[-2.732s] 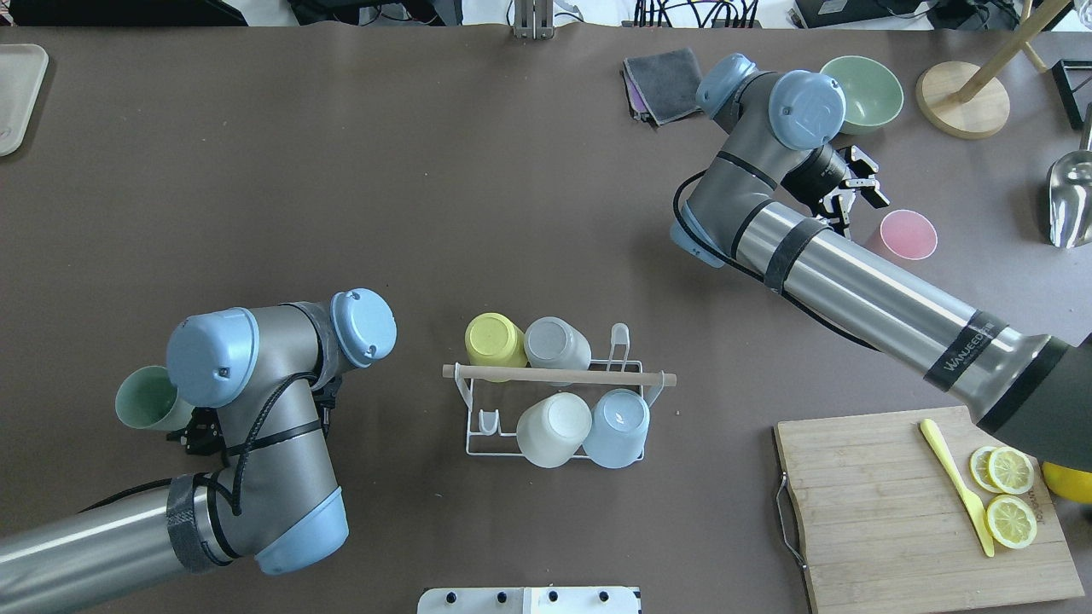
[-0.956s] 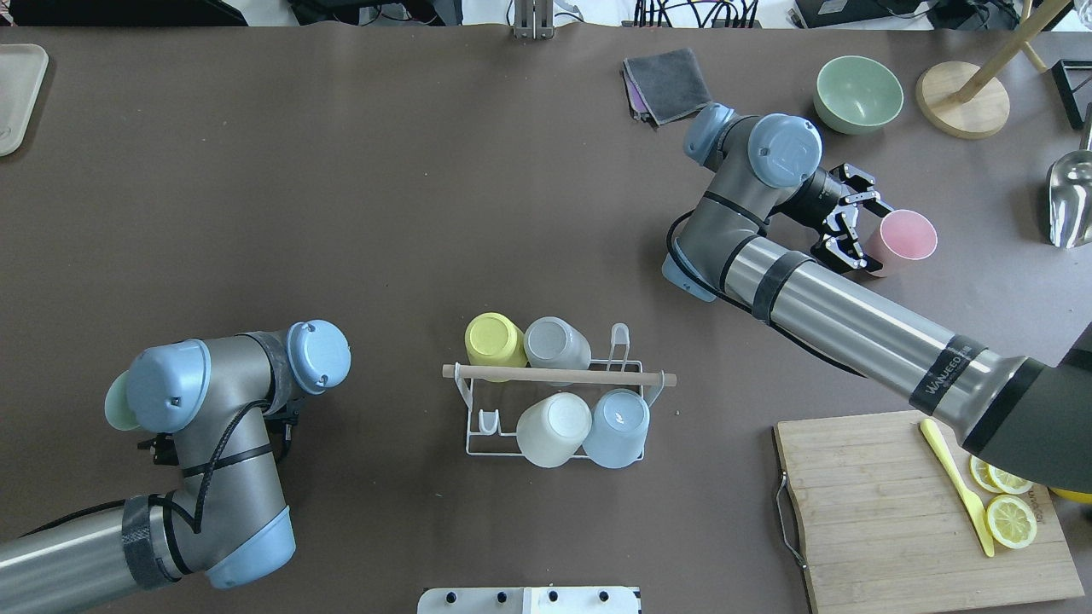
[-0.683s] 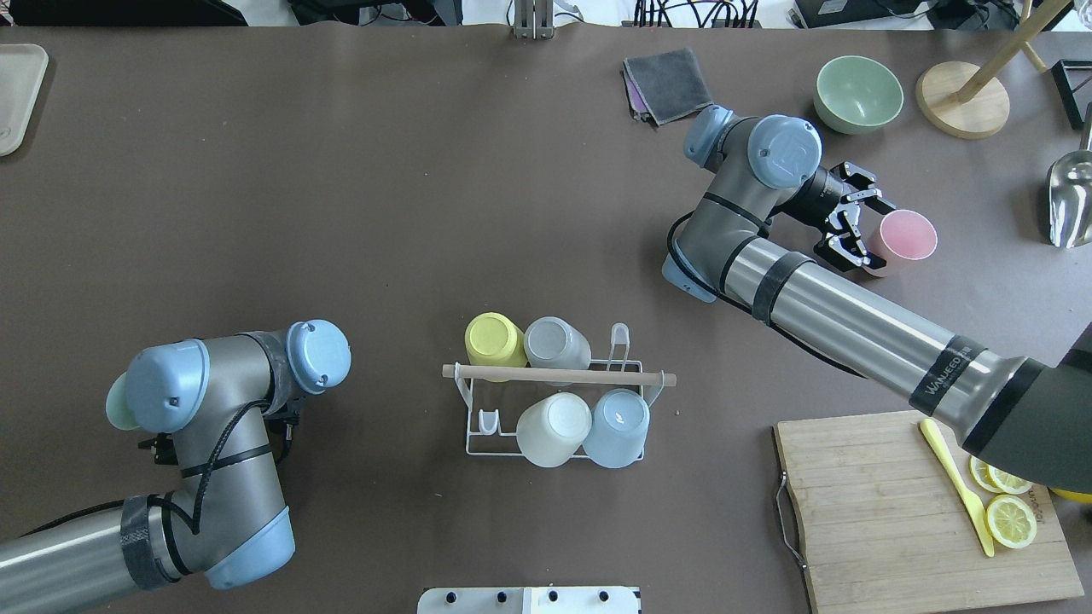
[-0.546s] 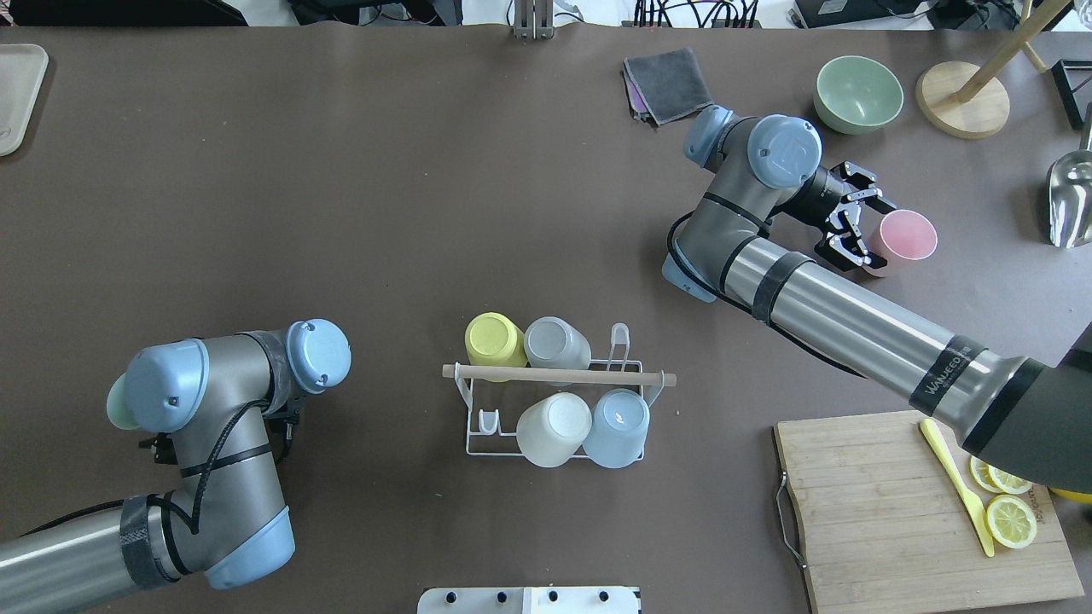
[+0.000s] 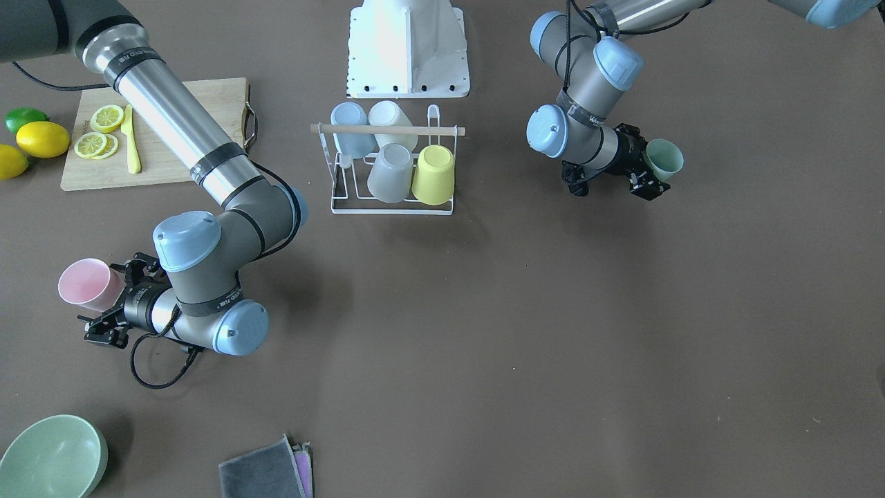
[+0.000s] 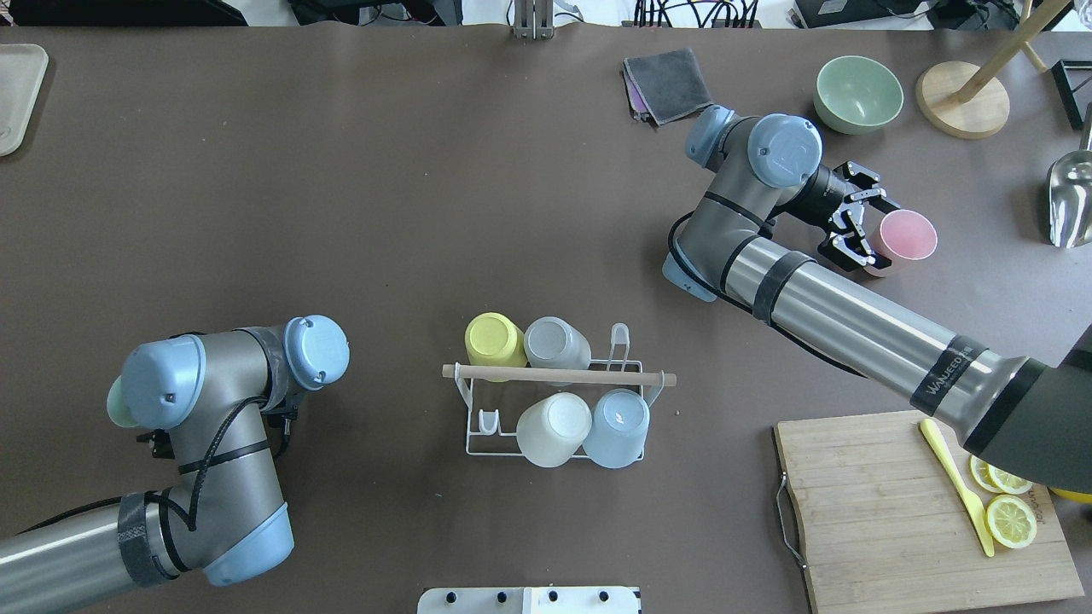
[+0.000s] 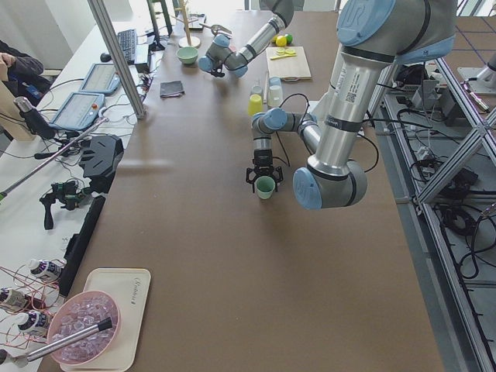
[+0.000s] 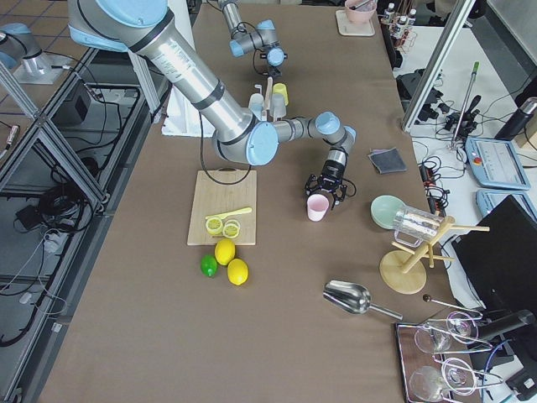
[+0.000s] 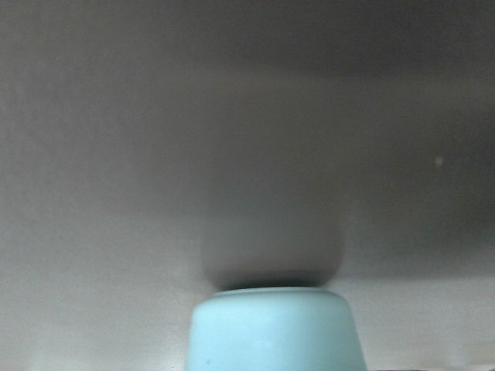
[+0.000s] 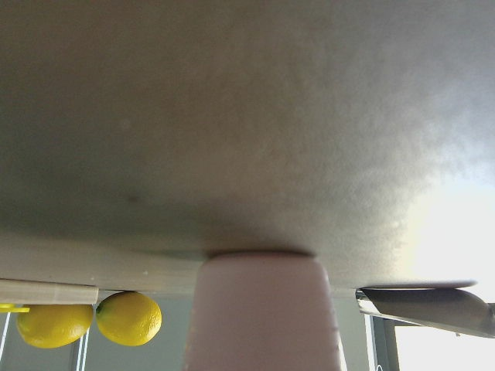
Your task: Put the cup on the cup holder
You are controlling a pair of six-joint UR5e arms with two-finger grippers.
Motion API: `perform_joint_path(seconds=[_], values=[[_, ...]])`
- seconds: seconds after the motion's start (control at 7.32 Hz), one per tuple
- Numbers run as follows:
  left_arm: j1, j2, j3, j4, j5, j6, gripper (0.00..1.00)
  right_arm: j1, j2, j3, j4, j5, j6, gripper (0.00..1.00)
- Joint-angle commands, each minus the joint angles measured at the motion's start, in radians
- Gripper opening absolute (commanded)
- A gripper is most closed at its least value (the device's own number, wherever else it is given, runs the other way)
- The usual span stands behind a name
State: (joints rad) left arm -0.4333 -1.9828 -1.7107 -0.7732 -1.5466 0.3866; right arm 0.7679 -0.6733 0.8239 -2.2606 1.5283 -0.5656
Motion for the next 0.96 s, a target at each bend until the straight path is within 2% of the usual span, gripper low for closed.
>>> perform_joint_path(seconds=[0.0,0.14,0.27,0.41,0.82], values=[[-0.001,0.001,-0.004,0.000,0.000,0.000,0.99,0.004,-0.003,0.001,-0.007,-0.002,-0.010,0.99],[-0.001,0.002,-0.003,-0.001,0.000,-0.002,0.99,0.004,-0.006,0.003,-0.007,-0.002,-0.010,0.99],[0.001,0.010,-0.003,-0.001,0.000,-0.002,0.99,0.005,-0.011,0.004,-0.008,-0.002,-0.026,0.82],[0.004,0.021,-0.004,-0.009,0.000,-0.005,0.99,0.010,-0.015,0.004,-0.008,-0.002,-0.045,0.69],[0.002,0.024,-0.006,-0.011,0.000,-0.005,0.99,0.010,-0.035,0.046,-0.028,-0.002,-0.069,0.45]])
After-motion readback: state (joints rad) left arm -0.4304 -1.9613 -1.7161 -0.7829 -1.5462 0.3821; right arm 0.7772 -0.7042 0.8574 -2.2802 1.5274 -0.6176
